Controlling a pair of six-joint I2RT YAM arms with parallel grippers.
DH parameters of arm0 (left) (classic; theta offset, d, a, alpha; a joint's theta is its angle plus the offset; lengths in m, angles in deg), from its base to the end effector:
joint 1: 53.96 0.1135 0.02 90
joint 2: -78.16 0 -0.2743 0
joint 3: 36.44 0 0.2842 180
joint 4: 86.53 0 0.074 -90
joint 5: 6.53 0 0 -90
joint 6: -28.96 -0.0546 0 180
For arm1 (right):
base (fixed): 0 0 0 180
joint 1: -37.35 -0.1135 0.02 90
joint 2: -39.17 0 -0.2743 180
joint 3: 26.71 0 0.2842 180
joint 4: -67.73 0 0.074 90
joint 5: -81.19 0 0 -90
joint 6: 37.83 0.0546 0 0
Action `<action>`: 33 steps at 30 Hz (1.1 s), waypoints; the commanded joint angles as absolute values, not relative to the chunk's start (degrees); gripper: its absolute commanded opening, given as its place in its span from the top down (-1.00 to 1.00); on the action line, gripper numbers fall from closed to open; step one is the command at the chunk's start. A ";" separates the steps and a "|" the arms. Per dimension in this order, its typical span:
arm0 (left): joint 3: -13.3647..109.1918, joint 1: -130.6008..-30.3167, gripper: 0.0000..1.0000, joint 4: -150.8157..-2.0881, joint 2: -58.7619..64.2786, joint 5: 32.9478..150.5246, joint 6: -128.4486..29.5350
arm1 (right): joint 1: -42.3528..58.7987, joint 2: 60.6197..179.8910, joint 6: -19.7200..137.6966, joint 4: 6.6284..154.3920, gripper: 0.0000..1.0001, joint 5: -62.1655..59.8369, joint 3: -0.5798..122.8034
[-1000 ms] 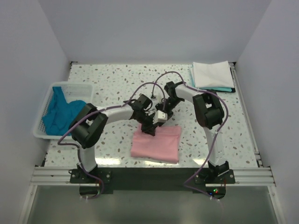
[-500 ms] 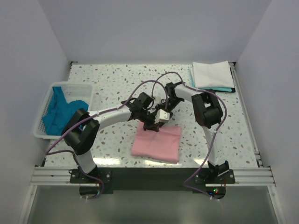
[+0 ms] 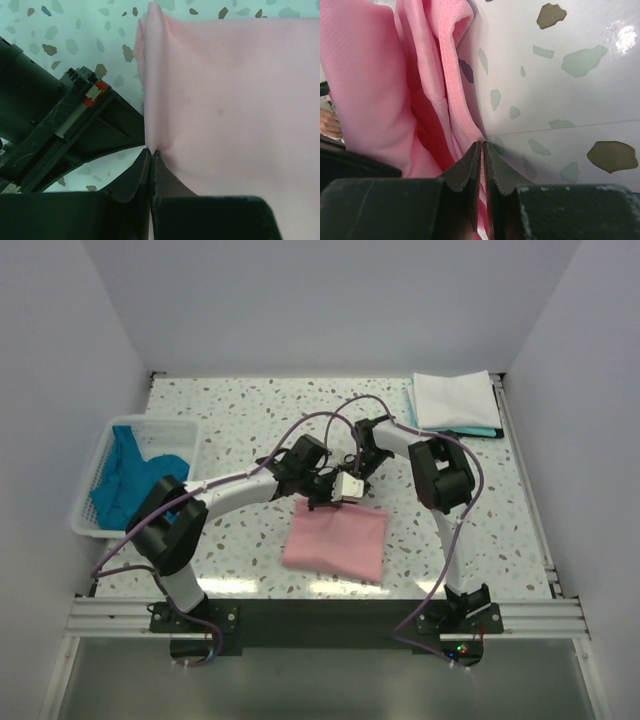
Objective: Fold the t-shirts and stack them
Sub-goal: Fold the tshirt
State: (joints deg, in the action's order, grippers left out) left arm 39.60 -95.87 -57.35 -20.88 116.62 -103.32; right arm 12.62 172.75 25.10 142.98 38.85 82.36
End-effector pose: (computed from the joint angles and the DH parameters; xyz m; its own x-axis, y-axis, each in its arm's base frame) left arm 0.2763 -0.2881 0.1788 0.1092 0.6589 -0.7443 0.9939 -0.0597 0.0929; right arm 0.3909 0.2245 0.0851 -0.7206 -0.6694 -0.1806 -0.5569 0.4038 0.7258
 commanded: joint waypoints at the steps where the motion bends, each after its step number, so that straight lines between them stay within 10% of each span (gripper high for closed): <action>1: 38.68 -95.80 1.00 -62.83 -18.69 115.38 -105.51 | 12.30 175.75 21.68 141.53 0.77 33.91 83.12; 33: 25.41 -95.79 1.00 -85.85 -14.82 113.88 -110.34 | 12.30 177.51 20.80 144.07 0.78 34.17 86.20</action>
